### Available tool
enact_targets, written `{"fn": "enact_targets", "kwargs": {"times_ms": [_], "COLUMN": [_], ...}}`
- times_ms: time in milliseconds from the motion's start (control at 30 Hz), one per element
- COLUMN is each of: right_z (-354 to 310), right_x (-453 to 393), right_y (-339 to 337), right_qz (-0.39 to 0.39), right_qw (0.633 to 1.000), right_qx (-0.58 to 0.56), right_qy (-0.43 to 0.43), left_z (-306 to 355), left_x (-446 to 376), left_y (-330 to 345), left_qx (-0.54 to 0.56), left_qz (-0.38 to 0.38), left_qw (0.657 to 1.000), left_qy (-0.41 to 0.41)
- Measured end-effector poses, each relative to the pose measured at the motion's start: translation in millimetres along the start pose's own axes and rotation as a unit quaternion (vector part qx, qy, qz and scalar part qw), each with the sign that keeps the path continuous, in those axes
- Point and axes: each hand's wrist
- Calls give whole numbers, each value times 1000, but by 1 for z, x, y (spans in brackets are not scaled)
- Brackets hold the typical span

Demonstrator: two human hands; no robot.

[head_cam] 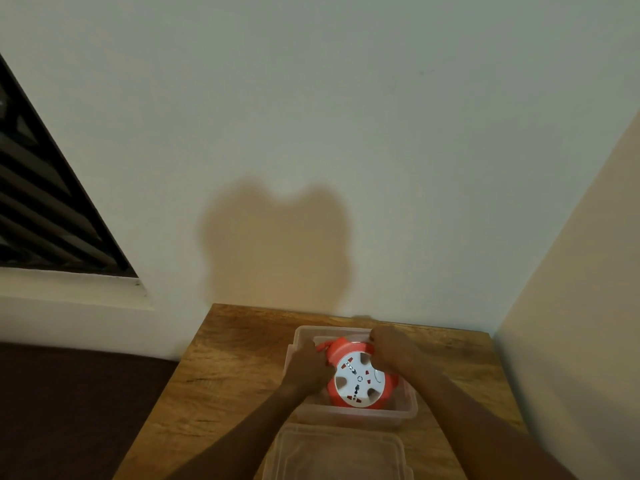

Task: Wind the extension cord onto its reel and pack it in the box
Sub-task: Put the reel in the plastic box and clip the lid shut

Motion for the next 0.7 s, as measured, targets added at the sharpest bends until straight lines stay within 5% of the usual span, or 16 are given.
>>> {"fn": "enact_targets", "kwargs": {"times_ms": [400, 567, 700], "right_z": [-6, 2, 9], "right_x": [27, 42, 58], "right_y": [22, 25, 30], "right_qz": [82, 86, 194], "right_qw": [994, 991, 973], "right_qx": [-67, -99, -119], "right_qy": [10, -19, -41], "left_z": [4, 2, 0], "left_x": [4, 2, 8], "left_y": [-4, -12, -22], "left_qx": [-57, -16, -53], "left_qz": [-127, -81, 12], "left_qw": [988, 994, 998], "left_qy": [-69, -72, 10]}}
Point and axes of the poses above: each hand's wrist, its own x-axis away from the middle knuckle, its own y-axis out of the palm, z = x × y, and after that the axes turned 2 degrees about -z, right-handed
